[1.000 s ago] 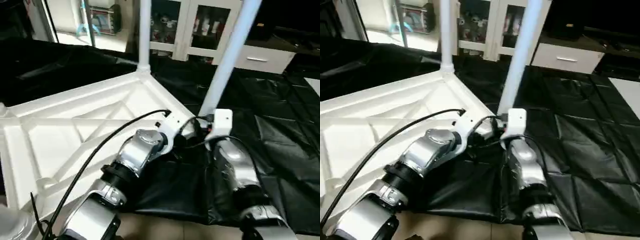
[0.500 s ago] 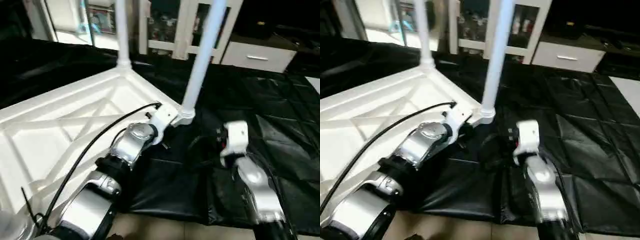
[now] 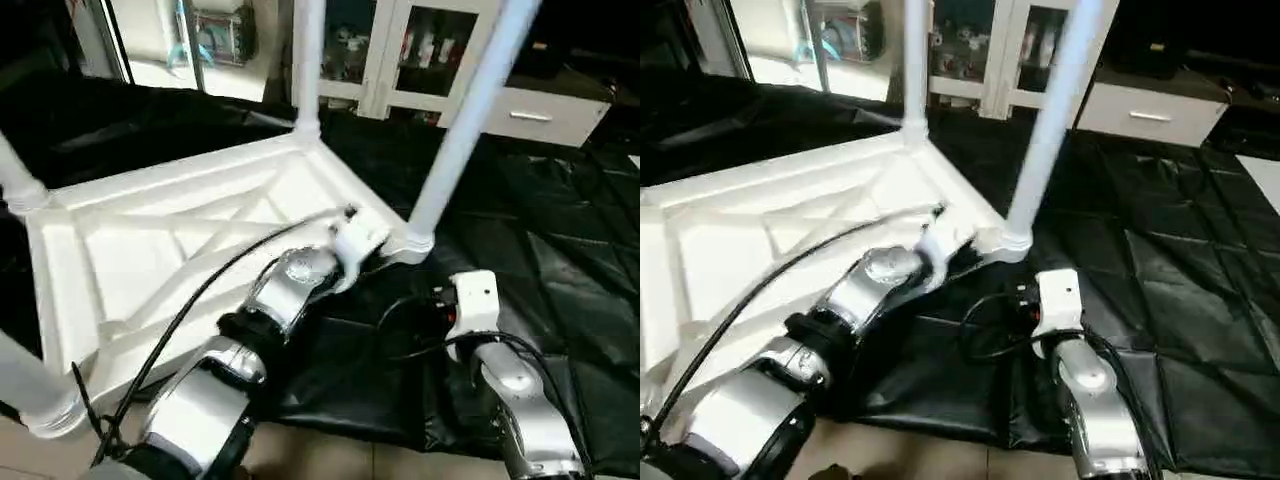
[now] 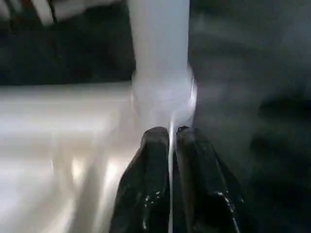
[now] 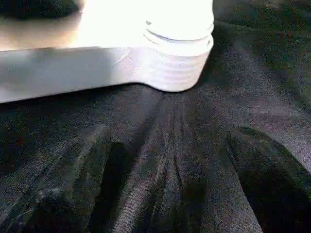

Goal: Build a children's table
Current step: Rotate leg to tighten, then rotate table base

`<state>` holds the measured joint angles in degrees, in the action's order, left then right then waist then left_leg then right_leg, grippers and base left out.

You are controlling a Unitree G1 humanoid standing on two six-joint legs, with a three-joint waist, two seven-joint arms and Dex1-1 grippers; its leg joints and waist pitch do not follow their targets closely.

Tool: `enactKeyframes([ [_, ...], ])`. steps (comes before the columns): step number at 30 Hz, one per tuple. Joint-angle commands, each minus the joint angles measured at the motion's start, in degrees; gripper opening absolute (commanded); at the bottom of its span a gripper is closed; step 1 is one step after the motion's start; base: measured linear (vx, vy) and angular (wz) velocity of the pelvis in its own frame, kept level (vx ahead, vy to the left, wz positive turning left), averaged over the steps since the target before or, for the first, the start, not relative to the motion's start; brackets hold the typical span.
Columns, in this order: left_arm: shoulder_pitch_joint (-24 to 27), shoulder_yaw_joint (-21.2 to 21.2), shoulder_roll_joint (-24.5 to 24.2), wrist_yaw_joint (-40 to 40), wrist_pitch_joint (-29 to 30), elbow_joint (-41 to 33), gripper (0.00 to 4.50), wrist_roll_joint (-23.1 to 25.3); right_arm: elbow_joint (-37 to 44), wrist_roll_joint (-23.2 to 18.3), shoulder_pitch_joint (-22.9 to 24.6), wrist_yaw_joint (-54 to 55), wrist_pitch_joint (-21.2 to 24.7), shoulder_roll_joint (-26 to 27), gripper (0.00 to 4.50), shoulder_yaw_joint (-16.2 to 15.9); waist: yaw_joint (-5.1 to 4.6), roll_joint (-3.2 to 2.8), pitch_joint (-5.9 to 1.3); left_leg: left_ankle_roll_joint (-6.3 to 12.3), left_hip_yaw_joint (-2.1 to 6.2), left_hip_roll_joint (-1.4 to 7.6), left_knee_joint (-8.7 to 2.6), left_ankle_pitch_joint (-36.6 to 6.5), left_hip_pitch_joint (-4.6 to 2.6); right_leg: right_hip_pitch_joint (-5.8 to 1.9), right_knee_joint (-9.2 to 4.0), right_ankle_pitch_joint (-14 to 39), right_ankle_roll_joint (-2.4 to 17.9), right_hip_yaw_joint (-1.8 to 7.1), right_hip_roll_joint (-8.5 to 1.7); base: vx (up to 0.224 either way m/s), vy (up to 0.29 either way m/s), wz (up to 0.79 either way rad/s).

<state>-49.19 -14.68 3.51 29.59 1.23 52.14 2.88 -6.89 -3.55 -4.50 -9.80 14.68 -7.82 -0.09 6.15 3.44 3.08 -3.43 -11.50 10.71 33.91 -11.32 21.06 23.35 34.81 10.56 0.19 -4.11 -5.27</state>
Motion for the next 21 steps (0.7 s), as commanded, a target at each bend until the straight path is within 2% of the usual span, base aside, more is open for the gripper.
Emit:
enactKeyframes([
  [1,-0.98,1.38,0.11,0.55,-0.86,-1.66,0.86,-1.58,1.28,0.63,-0.06,0.57,0.89,-0.64,4.08,0.32,-0.25,0.99,-3.79,5.05,1.36,2.71,-3.76,-4.6,-0.65,-3.0,-3.33,2.27,11.8,2.79,-3.84,0.0,0.0,0.0],
  [3,-0.53,1.87,-0.15,1.03,-0.78,-2.73,0.94,-2.08,1.37,0.74,-0.2,0.34,1.1,-0.75,4.08,-0.01,-0.52,1.32,-3.66,5.81,1.23,2.64,-3.67,-4.63,-0.57,-3.05,-3.4,2.27,12.2,2.84,-3.86,0.0,0.0,0.0],
  [4,-0.22,1.89,-0.38,1.36,-0.48,-3.37,1.11,-2.15,1.36,0.87,-0.28,0.33,1.08,-0.79,4.08,-0.16,-0.55,1.19,-3.66,5.92,1.22,2.63,-3.69,-4.83,-0.6,-3.07,-3.46,2.77,12.19,2.86,-3.89,0.0,0.0,0.0],
  [8,2.33,2.49,-2.83,1.49,1.65,-7.99,1.43,-1.72,1.29,1.02,-1.01,-0.58,0.82,-0.89,4.08,-1.02,-1.19,1.15,-3.45,5.05,1.26,2.72,-3.82,-7.03,-0.63,-2.98,-3.92,6.71,11.37,2.89,-3.8,0.0,0.0,0.0],
  [9,5.12,1.74,-5.37,3.87,4.04,-12.98,1.43,-1.5,0.67,0.83,-1.9,-1.12,1.02,-0.81,4.08,-1.26,-1.19,0.92,-3.44,4.78,1.34,2.84,-3.9,-7.33,-0.69,-3.03,-3.85,6.9,11.44,2.89,-3.87,0.0,0.0,0.0],
  [10,7.01,1.1,-7.1,5.66,5.56,-16.35,1.61,-1.32,0.23,0.69,-2.51,-1.44,1.18,-0.73,4.08,-1.37,-1.26,0.99,-3.55,4.58,1.46,3.09,-3.95,-7.15,-0.68,-3.2,-3.58,6.42,11.79,2.88,-4.04,0.0,0.0,0.0],
  [11,10.12,0.21,-9.76,8.51,8.97,-22.3,1.61,-1.8,-1.19,0.92,-3.84,-1.47,1.38,-0.66,4.08,-1.6,-1.83,0.65,-3.51,3.95,1.4,3.08,-4.07,-7.37,-0.69,-2.94,-3.47,7.43,11.56,2.86,-3.84,0.0,0.0,0.0],
  [12,11.48,-0.17,-10.95,9.82,10.55,-25.04,1.61,-2.19,-2.03,1.06,-4.55,-1.33,1.41,-0.59,4.08,-1.65,-2.06,0.58,-3.55,3.69,1.34,3.09,-4.03,-7.26,-0.84,-2.78,-3.41,7.21,11.63,2.95,-3.76,0.0,0.0,0.0],
  [13,16.91,-1.6,-16.19,15.08,16.74,-36.71,1.61,-4.43,-6.68,1.72,-8.25,-0.3,1.19,-0.22,4.08,-1.46,-2.54,0.65,-3.47,3.02,1.44,3.28,-4.2,-7.31,-0.78,-2.76,-3.2,7.59,12.07,2.92,-3.82,0.0,0.0,0.0],
  [14,17.74,-1.82,-17.04,15.84,17.68,-38.57,1.61,-4.77,-7.49,1.86,-8.89,-0.03,1.14,-0.15,4.08,-1.39,-2.87,0.64,-3.48,2.12,1.37,3.36,-4.21,-7.23,-0.85,-2.57,-2.87,7.83,12.48,2.94,-3.8,0.0,0.0,0.0],
  [15,18.69,-2.06,-18.07,16.68,18.79,-40.8,1.61,-5.16,-8.51,2.05,-9.69,0.38,1.06,-0.07,4.08,-1.27,-2.89,0.41,-3.36,1.88,1.12,3.12,-4.2,-7.26,-0.95,-2.32,-3.18,7.98,12.23,2.95,-3.3,0.0,0.0,0.0],
  [17,20.82,-2.52,-21.02,18.55,22.19,-46.76,1.61,-6.57,-12.2,2.39,-12.3,1.04,0.07,0.21,4.08,-0.83,-2.47,0.31,-3.3,1.09,0.64,3.02,-3.99,-6.82,-1.75,-1.68,-3.04,5.8,12.43,3.07,-2.91,0.0,0.0,0.0],
  [18,21.08,-2.6,-21.47,18.74,22.81,-47.59,1.61,-6.7,-12.58,2.4,-12.58,1.03,-0.04,0.24,4.08,-0.79,-2.53,0.36,-3.2,0.53,0.8,2.95,-4.23,-6.59,-1.25,-2.06,-2.76,5.15,12.5,3.05,-2.85,0.0,0.0,0.0],
  [19,23.59,-3.24,-26.43,20.58,29.55,-56.2,1.61,-8.18,-17.75,2.94,-16.14,1.0,-1.76,0.34,4.08,-0.79,-2.33,0.62,-3.34,-0.14,0.9,3.15,-4.2,-7.15,-1.46,-2.13,-2.31,5.1,12.35,3.01,-3.18,0.0,0.0,0.0],
  [20,24.14,-3.24,-27.24,20.91,31.0,-58.0,1.61,-8.28,-18.74,3.01,-16.82,1.01,-2.1,0.3,4.08,-0.89,-2.5,0.52,-3.2,-0.49,0.7,2.86,-4.22,-6.89,-1.26,-2.14,-2.48,5.22,11.99,3.04,-2.88,0.0,0.0,0.0],
  [21,24.73,-3.19,-28.13,20.9,32.6,-59.98,1.61,-7.94,-19.96,3.11,-17.88,1.19,-2.5,0.19,4.08,-0.86,-2.52,0.51,-3.09,-0.71,0.56,2.8,-4.14,-7.13,-1.44,-1.94,-2.57,5.13,11.75,3.12,-2.81,0.0,0.0,0.0],
])
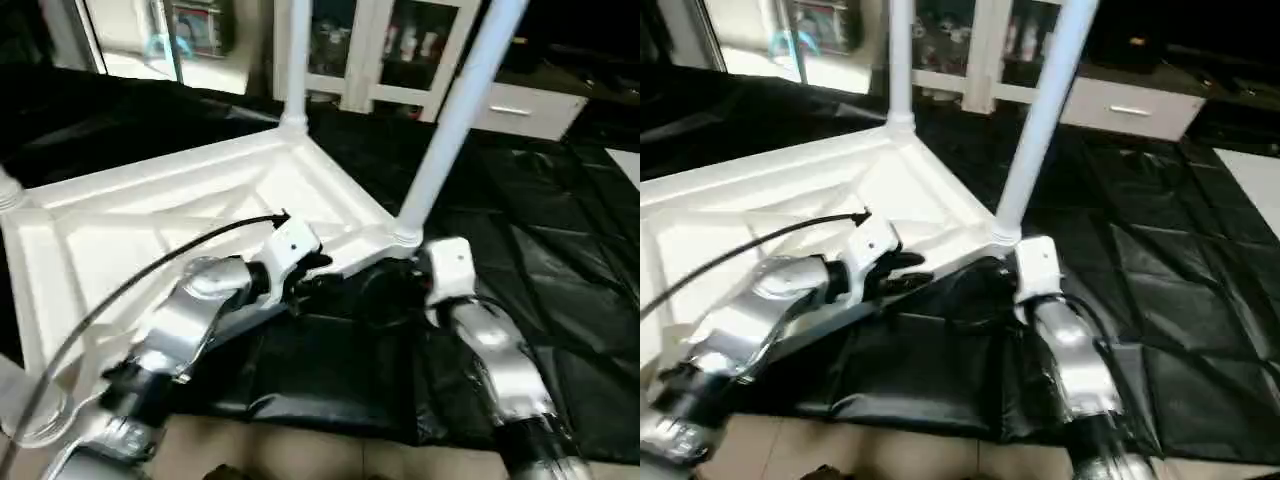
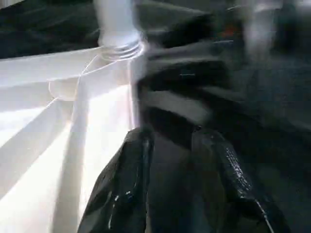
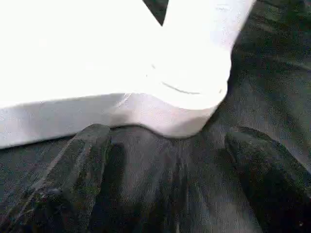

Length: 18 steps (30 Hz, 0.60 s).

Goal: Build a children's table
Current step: Rotate table base

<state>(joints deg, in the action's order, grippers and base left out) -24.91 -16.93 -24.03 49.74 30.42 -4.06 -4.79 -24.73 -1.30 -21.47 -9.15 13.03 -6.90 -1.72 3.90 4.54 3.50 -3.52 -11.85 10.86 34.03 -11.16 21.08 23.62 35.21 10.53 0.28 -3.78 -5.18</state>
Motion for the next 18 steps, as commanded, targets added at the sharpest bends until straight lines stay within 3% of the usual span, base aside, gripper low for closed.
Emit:
enactKeyframes([
  [1,1.15,-0.89,-1.66,0.68,5.32,-6.19,1.61,0.24,-3.22,0.66,-2.18,0.62,-1.16,-0.82,4.08,1.0,-0.32,-0.23,-3.62,-0.72,1.02,2.56,-4.27,-6.6,-1.19,-2.61,-2.71,4.72,11.25,2.81,-2.89,0.0,0.0,0.0],
  [8,4.73,-2.28,-9.12,4.51,13.06,-15.41,1.61,0.45,-1.07,-1.45,-1.86,-2.43,-0.59,-1.59,4.08,1.99,-0.48,-0.26,-3.7,-1.15,0.98,2.21,-4.11,-5.55,-1.06,-2.73,-2.66,4.46,9.4,2.9,-2.58,0.0,0.0,0.0],
  [9,5.15,-2.71,-10.42,5.04,14.2,-16.46,1.61,0.06,-0.44,-1.82,-1.33,-3.1,-0.59,-1.74,4.08,2.06,-0.46,-0.65,-3.65,-1.38,1.0,2.15,-4.14,-5.81,-1.07,-2.66,-2.69,4.72,9.38,2.91,-2.53,0.0,0.0,0.0],
  [11,5.77,-4.03,-13.46,5.8,17.67,-19.39,1.61,-1.06,0.42,-2.29,-0.26,-3.91,-0.96,-2.35,4.08,2.1,-0.49,-0.48,-3.65,-1.94,1.0,2.25,-4.15,-7.34,-1.14,-2.62,-2.71,5.58,9.33,2.93,-2.53,0.0,0.0,0.0],
  [12,6.0,-4.58,-14.17,5.78,18.53,-19.93,1.61,-0.95,1.89,-2.99,0.73,-5.06,-0.63,-2.63,4.08,2.01,-0.44,-1.02,-3.63,-2.15,1.11,2.23,-4.24,-7.76,-1.17,-2.59,-2.69,5.98,9.44,2.92,-2.55,0.0,0.0,0.0],
  [13,6.14,-4.9,-14.5,5.72,18.99,-20.16,1.61,-0.79,2.9,-3.48,1.38,-5.87,-0.38,-2.81,4.08,1.94,-0.5,-0.84,-3.59,-2.24,1.04,2.24,-4.24,-8.18,-1.22,-2.53,-2.93,6.38,9.3,2.92,-2.45,0.0,0.0,0.0],
  [15,5.87,-5.64,-14.26,4.6,19.86,-19.1,1.61,0.76,6.35,-5.42,3.29,-9.41,0.33,-3.27,4.08,1.61,-0.32,-0.77,-3.56,-2.15,1.12,2.32,-4.2,-9.01,-1.12,-2.57,-3.02,6.96,8.94,3.01,-2.48,0.0,0.0,0.0],
  [18,4.99,-7.32,-14.27,2.32,19.9,-15.3,1.61,4.51,17.74,-13.22,8.73,-22.97,5.41,-6.94,4.08,-0.91,-0.17,-1.11,-3.49,-1.68,1.53,2.45,-4.38,-11.57,-1.02,-2.76,-3.35,9.26,8.1,2.98,-2.6,0.0,0.0,0.0],
])
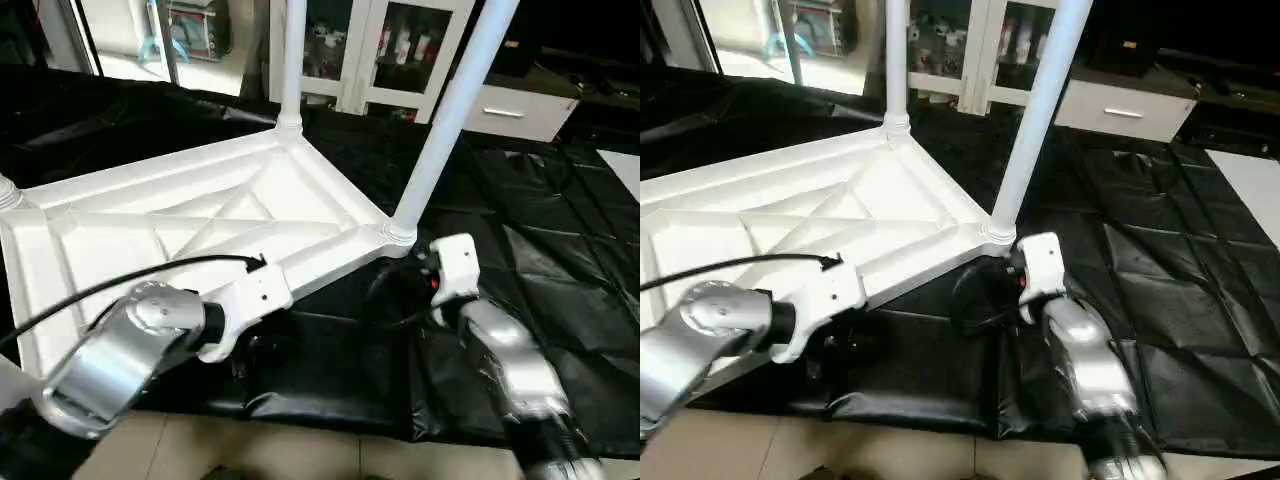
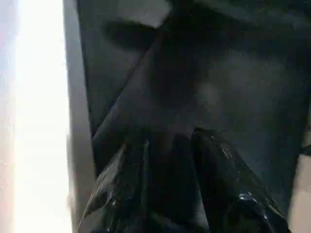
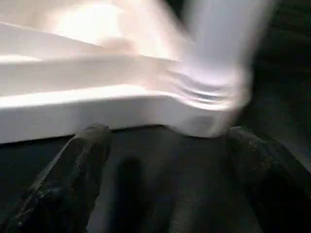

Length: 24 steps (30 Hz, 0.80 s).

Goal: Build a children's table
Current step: Rotate table base

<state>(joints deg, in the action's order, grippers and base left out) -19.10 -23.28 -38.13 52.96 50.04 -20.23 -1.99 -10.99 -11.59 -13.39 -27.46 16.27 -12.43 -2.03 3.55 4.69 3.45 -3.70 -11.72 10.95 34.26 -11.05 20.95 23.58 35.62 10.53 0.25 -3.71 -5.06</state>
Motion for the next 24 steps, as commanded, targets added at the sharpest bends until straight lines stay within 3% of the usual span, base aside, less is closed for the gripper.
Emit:
enactKeyframes([
  [1,-0.81,-0.97,-0.17,-0.9,0.28,0.87,1.61,1.71,4.0,-2.93,0.66,-4.66,2.16,-1.41,4.08,-0.6,0.16,-1.2,-3.41,-1.32,1.39,2.29,-4.65,-11.98,-0.85,-2.73,-3.97,9.77,8.03,2.9,-2.65,0.0,0.0,0.0],
  [2,-1.01,-1.69,-0.98,-1.08,-0.58,2.3,1.61,3.01,12.41,-7.32,4.7,-13.93,4.94,-7.61,4.08,-3.05,-0.04,-1.16,-3.38,-1.44,1.62,2.31,-4.8,-12.74,-0.67,-2.82,-4.15,11.86,8.45,2.85,-2.79,0.0,0.0,0.0],
  [3,-1.01,-1.71,-1.0,-1.08,-0.6,2.34,1.61,3.04,12.67,-7.47,4.83,-14.21,5.04,-7.82,4.08,-3.12,0.5,-1.24,-3.32,-1.06,1.61,2.6,-4.56,-13.43,-1.12,-2.74,-4.37,11.9,7.88,2.97,-2.81,0.0,0.0,0.0],
  [4,-1.28,-2.2,-1.59,-1.41,-0.62,2.71,1.61,2.86,18.11,-10.26,7.52,-19.75,6.84,-12.41,4.08,-3.96,0.47,-1.24,-3.09,-0.82,1.55,2.56,-4.69,-14.19,-1.17,-2.54,-4.48,12.64,7.99,3.01,-2.77,0.0,0.0,0.0],
  [7,-1.68,-2.62,-1.61,-2.12,-0.31,3.19,1.61,2.6,22.53,-12.78,9.7,-23.2,8.74,-16.19,4.08,-3.26,0.77,-1.25,-3.01,-0.6,1.8,2.7,-4.93,-15.63,-1.06,-2.53,-4.87,16.37,7.95,2.96,-3.06,0.0,0.0,0.0],
  [9,-1.95,-2.67,-1.08,-2.89,-0.75,4.2,1.61,3.33,25.44,-14.49,11.06,-25.17,10.68,-18.07,4.08,-2.64,0.82,-0.83,-2.94,-0.88,1.94,2.66,-4.91,-16.67,-1.05,-2.49,-5.25,19.57,7.5,2.94,-3.22,0.0,0.0,0.0],
  [16,-6.41,-2.39,2.94,-7.48,-5.78,12.17,1.61,5.97,30.25,-16.22,13.6,-26.15,13.31,-20.73,4.08,-3.97,1.63,-0.57,-2.78,-1.03,2.15,2.49,-4.73,-19.14,-1.55,-1.66,-6.44,27.58,4.43,2.74,-3.43,0.0,0.0,0.0],
  [18,-7.46,-2.4,3.59,-8.13,-6.64,13.83,1.61,6.2,30.17,-15.91,13.58,-25.86,13.22,-20.5,4.08,-4.25,1.52,-0.44,-2.8,-1.34,2.49,2.49,-4.92,-19.6,-1.16,-2.0,-6.52,29.2,3.61,2.55,-3.59,0.0,0.0,0.0],
  [24,-12.76,-3.38,5.89,-11.21,-12.17,22.42,1.61,9.15,30.53,-14.71,14.04,-24.6,13.4,-19.73,4.08,-4.4,1.61,-0.46,-3.1,-1.17,2.51,2.51,-4.84,-18.15,-1.06,-1.99,-6.36,25.56,3.91,2.54,-3.57,0.0,0.0,0.0],
])
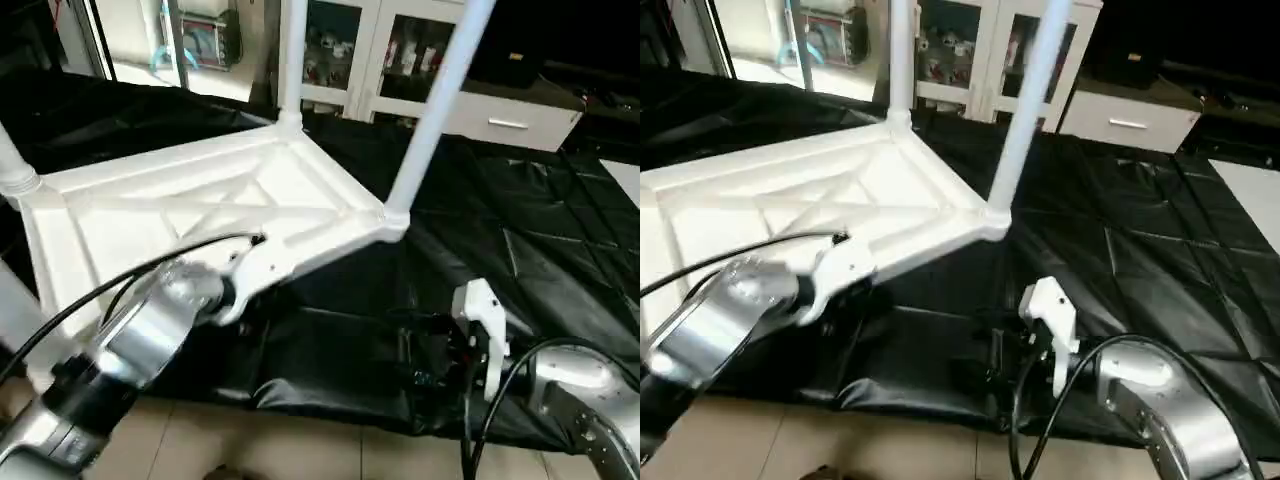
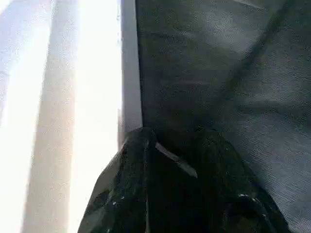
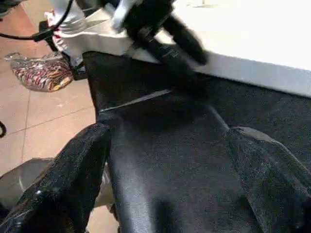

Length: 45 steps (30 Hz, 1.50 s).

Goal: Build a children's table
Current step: Rotate table base

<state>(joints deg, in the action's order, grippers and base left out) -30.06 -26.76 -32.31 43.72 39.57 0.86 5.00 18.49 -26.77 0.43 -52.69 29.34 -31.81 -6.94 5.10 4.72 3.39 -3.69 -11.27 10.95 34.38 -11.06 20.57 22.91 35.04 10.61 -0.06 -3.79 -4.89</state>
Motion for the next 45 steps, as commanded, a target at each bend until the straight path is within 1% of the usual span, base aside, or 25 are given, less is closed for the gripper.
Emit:
enactKeyframes([
  [1,-3.51,-0.12,0.84,-3.03,-4.21,4.79,1.61,3.24,1.0,0.61,0.34,0.87,0.24,-0.42,4.08,0.45,0.06,-0.43,-3.2,-1.28,2.05,2.61,-4.97,-17.46,-0.63,-1.45,-5.44,23.34,4.65,2.67,-3.72,0.0,0.0,0.0],
  [7,-7.46,-0.47,4.41,-7.51,-10.25,14.64,1.61,4.96,0.61,1.13,0.59,1.31,-0.45,-0.66,4.08,0.05,0.39,-0.23,-3.68,-0.46,1.78,2.61,-4.57,-13.15,-0.4,-1.9,-4.48,15.2,6.83,2.76,-3.71,0.0,0.0,0.0],
  [8,-8.33,-1.09,5.5,-8.97,-12.49,18.07,1.61,5.79,0.43,1.32,0.63,1.28,-0.64,-0.7,4.08,-0.12,0.49,-0.2,-3.85,0.15,1.69,2.55,-4.36,-10.7,-0.28,-2.11,-3.95,10.82,8.11,2.74,-3.64,0.0,0.0,0.0],
  [11,-9.5,-1.63,7.58,-11.25,-16.5,23.95,1.61,6.93,0.28,1.56,0.62,1.27,-0.74,-0.68,4.08,-0.29,0.66,-0.02,-4.23,1.6,1.56,2.55,-3.91,-6.8,-0.16,-2.4,-3.2,4.54,9.81,2.7,-3.61,0.0,0.0,0.0],
  [13,-9.95,-1.41,8.57,-12.56,-17.9,26.06,1.61,7.18,0.28,1.65,0.61,1.29,-0.76,-0.64,4.08,-0.33,0.64,-0.01,-4.05,2.12,1.46,2.47,-3.91,-6.8,-0.08,-2.37,-3.37,4.3,10.16,2.67,-3.55,0.0,0.0,0.0],
  [14,-10.94,-0.48,10.52,-15.73,-21.31,29.89,1.61,7.53,0.25,1.89,0.62,1.52,-1.01,-0.73,4.08,-0.47,0.68,-0.06,-4.05,2.03,1.51,2.6,-3.96,-7.58,-0.17,-2.45,-3.38,5.2,10.49,2.68,-3.77,0.0,0.0,0.0],
  [17,-12.27,2.15,13.69,-22.87,-27.42,34.15,1.61,7.27,0.01,2.32,0.71,1.89,-1.54,-0.64,4.08,-0.58,0.86,0.15,-3.77,1.21,1.66,2.69,-4.16,-12.02,-0.22,-2.43,-4.33,12.38,8.81,2.63,-4.04,0.0,0.0,0.0],
  [18,-12.29,2.2,13.73,-22.99,-27.5,34.2,1.61,7.27,0.0,2.33,0.71,1.9,-1.55,-0.63,4.08,-0.57,0.88,0.23,-3.8,1.22,1.65,2.64,-4.12,-12.13,-0.2,-2.4,-4.42,12.95,8.45,2.63,-4.01,0.0,0.0,0.0],
  [19,-13.32,3.7,15.2,-27.25,-31.17,37.21,1.61,7.31,-0.21,2.59,0.69,2.38,-1.83,-0.23,4.08,-0.59,0.91,0.35,-3.78,1.06,1.73,2.7,-4.17,-12.55,-0.21,-2.29,-4.53,14.12,7.65,2.59,-3.96,0.0,0.0,0.0],
  [20,-13.77,3.98,15.61,-28.97,-32.38,38.42,1.61,7.61,-0.41,2.7,0.6,2.66,-1.93,0.03,4.08,-0.57,0.95,0.66,-3.81,1.22,1.74,2.65,-4.12,-12.47,-0.18,-2.29,-4.59,14.43,7.38,2.55,-3.96,0.0,0.0,0.0],
  [24,-14.93,6.02,17.17,-32.09,-34.92,40.22,1.61,6.78,-0.85,3.03,0.38,3.45,-2.25,0.8,4.08,-0.54,1.07,0.47,-3.87,1.29,1.87,2.73,-4.12,-11.38,-0.2,-2.21,-4.34,12.7,7.31,2.52,-3.99,0.0,0.0,0.0],
  [25,-15.53,10.15,19.77,-31.23,-35.8,38.67,1.61,2.44,-1.36,3.52,0.02,4.52,-2.7,1.77,4.08,-0.16,1.3,0.42,-3.97,1.33,1.75,2.67,-3.99,-10.28,-0.23,-2.24,-4.12,10.74,8.37,2.51,-4.07,0.0,0.0,0.0],
  [27,-15.57,11.97,21.13,-30.09,-36.54,37.64,1.61,-0.05,-1.6,3.6,-0.22,4.98,-2.88,2.18,4.08,-0.01,1.43,0.54,-4.01,1.5,1.69,2.67,-3.94,-9.48,-0.24,-2.27,-3.93,9.14,9.19,2.5,-4.01,0.0,0.0,0.0],
  [28,-14.87,13.45,22.53,-27.78,-36.25,34.81,1.61,-3.07,-1.83,3.72,-0.52,5.56,-3.25,2.69,4.08,0.18,1.65,0.23,-4.05,1.71,1.71,2.71,-3.91,-8.84,-0.25,-2.31,-3.69,7.53,9.96,2.52,-4.02,0.0,0.0,0.0],
  [29,-13.67,14.17,23.36,-25.86,-35.11,31.51,1.61,-5.47,-1.87,3.64,-0.68,5.97,-3.29,3.1,4.08,0.32,1.65,0.39,-4.06,1.71,1.63,2.76,-3.89,-8.34,-0.29,-2.36,-3.61,6.56,10.55,2.56,-4.12,0.0,0.0,0.0],
  [32,-9.65,13.91,23.63,-21.47,-31.73,22.22,1.61,-9.38,-1.65,3.47,-0.96,6.9,-3.27,3.97,4.08,0.51,1.79,-0.02,-4.06,1.55,1.53,3.07,-4.0,-8.02,-0.25,-2.56,-3.0,2.79,13.09,2.58,-4.11,0.0,0.0,0.0],
  [33,-7.85,12.45,22.09,-20.55,-29.93,19.13,1.61,-8.45,-1.32,3.45,-0.85,7.02,-3.14,4.06,4.08,0.48,1.66,0.04,-3.95,1.64,1.44,3.03,-4.05,-8.27,-0.21,-2.53,-3.14,3.17,12.9,2.58,-3.97,0.0,0.0,0.0],
  [34,-6.26,11.13,20.37,-19.78,-27.31,16.54,1.61,-7.15,-1.05,3.47,-0.7,7.08,-3.07,4.07,4.08,0.47,1.45,-0.11,-3.84,1.3,1.44,2.96,-4.2,-10.32,-0.33,-2.49,-3.46,6.67,11.28,2.6,-3.91,0.0,0.0,0.0],
  [36,-3.31,9.34,16.98,-18.45,-22.33,11.82,1.61,-4.13,-0.66,3.27,-0.31,7.22,-2.99,4.12,4.08,0.54,0.86,0.16,-3.5,0.41,1.6,2.93,-4.63,-12.87,-0.12,-2.42,-4.15,12.83,8.74,2.63,-3.85,0.0,0.0,0.0],
  [37,-2.02,9.03,15.48,-18.22,-18.61,9.84,1.61,-2.72,-0.66,3.21,-0.21,7.33,-3.02,4.18,4.08,0.52,0.58,-0.19,-3.45,-0.39,1.7,2.87,-4.61,-14.33,-0.41,-2.14,-4.36,16.1,7.62,2.69,-3.91,0.0,0.0,0.0],
  [38,-1.61,8.85,14.86,-17.98,-17.65,9.38,1.61,-2.17,-0.74,3.25,-0.25,7.41,-3.06,4.25,4.08,0.46,0.39,0.11,-3.37,-0.55,1.69,2.82,-4.59,-14.85,-0.41,-1.96,-4.61,17.45,7.07,2.69,-3.79,0.0,0.0,0.0],
  [41,-0.47,8.57,13.09,-18.72,-16.96,8.51,1.61,0.88,-0.94,3.47,-0.38,7.79,-3.12,4.85,4.08,-0.22,0.32,-0.29,-3.31,-1.25,1.93,2.9,-4.87,-16.34,-0.58,-1.66,-5.0,19.18,6.08,2.64,-3.68,0.0,0.0,0.0],
  [42,-0.24,8.57,12.83,-19.01,-16.97,8.32,1.61,1.36,-0.85,3.48,-0.37,7.82,-3.08,4.99,4.08,-0.45,0.48,-1.24,-3.33,-1.56,2.02,2.95,-4.95,-17.0,-0.82,-1.51,-4.94,18.82,6.26,2.67,-3.71,0.0,0.0,0.0],
  [43,0.8,8.47,12.28,-18.1,-16.01,6.14,1.61,0.44,-0.61,3.53,-0.34,7.83,-3.03,5.09,4.08,-0.78,0.42,-0.82,-3.35,-1.9,1.91,2.98,-4.91,-17.99,-1.05,-1.35,-5.02,17.94,6.58,2.63,-3.63,0.0,0.0,0.0],
  [45,3.24,8.52,11.22,-16.32,-12.97,0.42,1.61,-2.44,-0.34,3.68,-0.3,8.17,-2.99,5.25,4.08,-1.08,0.53,-0.79,-3.47,-2.27,2.09,3.14,-5.13,-17.04,-0.66,-1.86,-4.4,15.08,7.85,2.65,-3.81,0.0,0.0,0.0],
])
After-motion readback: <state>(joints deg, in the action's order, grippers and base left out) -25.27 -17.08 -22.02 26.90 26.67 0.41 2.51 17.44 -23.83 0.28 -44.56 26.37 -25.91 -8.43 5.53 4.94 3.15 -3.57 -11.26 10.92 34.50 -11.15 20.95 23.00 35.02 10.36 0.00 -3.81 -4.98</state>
